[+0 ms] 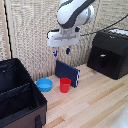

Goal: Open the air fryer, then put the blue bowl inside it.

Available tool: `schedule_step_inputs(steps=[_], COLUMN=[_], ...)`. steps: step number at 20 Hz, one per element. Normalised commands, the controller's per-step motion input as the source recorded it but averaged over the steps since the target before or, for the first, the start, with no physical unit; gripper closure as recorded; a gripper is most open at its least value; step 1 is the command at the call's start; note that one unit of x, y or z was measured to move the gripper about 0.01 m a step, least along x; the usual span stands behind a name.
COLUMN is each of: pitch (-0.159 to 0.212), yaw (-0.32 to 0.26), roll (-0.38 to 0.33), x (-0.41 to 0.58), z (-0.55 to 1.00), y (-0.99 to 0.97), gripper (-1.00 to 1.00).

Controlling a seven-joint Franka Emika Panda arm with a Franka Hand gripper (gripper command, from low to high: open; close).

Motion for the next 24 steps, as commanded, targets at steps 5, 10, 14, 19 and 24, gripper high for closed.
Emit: schedule_step_inputs(steps=[5, 10, 14, 19, 24], pitch=[0.001, -0.008, -0.016, -0.006, 0.000], yaw=[-0.358, -0.352, -0.252, -0.201, -0.124], roll=[-0.007, -0.027, -0.063, -0.120, -0.181], x=[0.035, 0.026, 0.017, 0.027, 0.032], z=[0.00, 0.02, 0.00, 0.00, 0.00], y=[0.02, -0.02, -0.11, -0.17, -0.26], gripper=[-1.00, -1.00, -1.00, -1.00, -1.00])
